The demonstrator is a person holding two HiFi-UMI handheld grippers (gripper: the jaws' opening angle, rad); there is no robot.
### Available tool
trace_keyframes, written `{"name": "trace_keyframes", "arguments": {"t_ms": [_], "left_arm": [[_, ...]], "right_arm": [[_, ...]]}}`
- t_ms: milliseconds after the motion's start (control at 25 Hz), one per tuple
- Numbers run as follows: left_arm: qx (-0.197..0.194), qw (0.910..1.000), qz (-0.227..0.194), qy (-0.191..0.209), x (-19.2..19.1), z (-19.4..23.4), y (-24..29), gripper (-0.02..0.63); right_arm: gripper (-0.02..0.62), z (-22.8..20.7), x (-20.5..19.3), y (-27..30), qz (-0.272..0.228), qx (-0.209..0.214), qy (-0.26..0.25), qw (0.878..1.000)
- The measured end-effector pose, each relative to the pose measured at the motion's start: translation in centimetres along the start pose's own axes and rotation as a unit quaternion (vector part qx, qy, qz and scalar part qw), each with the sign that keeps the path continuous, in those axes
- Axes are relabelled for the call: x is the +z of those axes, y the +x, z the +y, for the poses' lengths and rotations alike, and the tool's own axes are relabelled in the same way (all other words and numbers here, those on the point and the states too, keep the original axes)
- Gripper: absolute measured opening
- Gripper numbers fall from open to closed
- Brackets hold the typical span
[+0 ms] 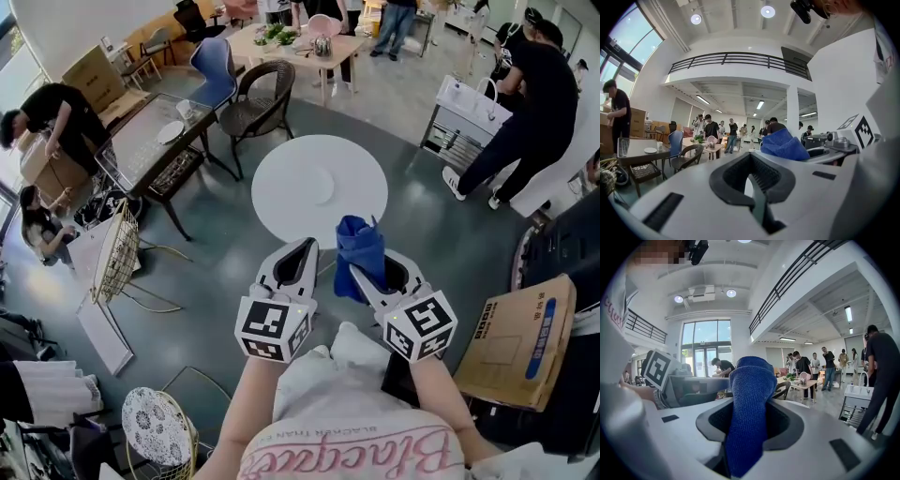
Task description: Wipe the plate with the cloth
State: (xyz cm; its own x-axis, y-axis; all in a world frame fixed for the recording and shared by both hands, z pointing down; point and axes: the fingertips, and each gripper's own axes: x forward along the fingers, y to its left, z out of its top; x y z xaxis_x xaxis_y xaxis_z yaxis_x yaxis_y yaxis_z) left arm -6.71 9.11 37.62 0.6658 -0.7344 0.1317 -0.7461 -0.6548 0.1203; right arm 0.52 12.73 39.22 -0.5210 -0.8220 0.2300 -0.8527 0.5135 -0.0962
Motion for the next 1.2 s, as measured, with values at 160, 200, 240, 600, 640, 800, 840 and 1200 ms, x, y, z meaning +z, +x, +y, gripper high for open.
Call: {"name": "trace_keyframes", "arguments": {"t_ms": [160, 200, 240, 600, 640, 800, 840, 1200], "left_arm": [[0.006, 0.9999, 0.004, -0.007, -0.2, 1.4, 1.9, 0.006], [0.007, 0.9999, 0.006, -0.008, -0.3, 1.7, 2.5, 0.006], [0.007, 0.9999, 0.007, -0.009, -0.3, 2.0, 3.1, 0.007], [0.024, 0.9992, 0.022, -0.021, -0.6, 5.6, 9.9, 0.007], [0.027, 0.9991, 0.025, -0.022, -0.6, 6.1, 10.7, 0.006], [0.049, 0.9980, 0.033, -0.023, -0.5, 8.2, 13.9, 0.007], [0.052, 0.9978, 0.035, -0.023, -0.6, 8.7, 14.6, 0.007], [0.073, 0.9940, 0.055, -0.061, -1.4, 12.8, 21.6, 0.008]], "right_arm": [[0.161, -1.6, 0.1, 1.7, 0.004, 0.003, 0.005, 1.000], [0.161, -2.1, 0.2, 2.1, 0.005, 0.003, 0.006, 1.000], [0.161, -2.6, 0.3, 2.5, 0.005, 0.004, 0.008, 1.000], [0.161, -9.0, 1.7, 8.0, 0.016, 0.022, 0.001, 1.000], [0.161, -9.8, 1.8, 8.7, 0.019, 0.025, -0.002, 1.000], [0.161, -12.6, 2.3, 11.5, 0.031, 0.038, -0.009, 0.999], [0.161, -13.2, 2.3, 12.3, 0.034, 0.042, -0.009, 0.999], [0.161, -18.9, 3.1, 18.6, 0.056, 0.075, -0.006, 0.996]]}}
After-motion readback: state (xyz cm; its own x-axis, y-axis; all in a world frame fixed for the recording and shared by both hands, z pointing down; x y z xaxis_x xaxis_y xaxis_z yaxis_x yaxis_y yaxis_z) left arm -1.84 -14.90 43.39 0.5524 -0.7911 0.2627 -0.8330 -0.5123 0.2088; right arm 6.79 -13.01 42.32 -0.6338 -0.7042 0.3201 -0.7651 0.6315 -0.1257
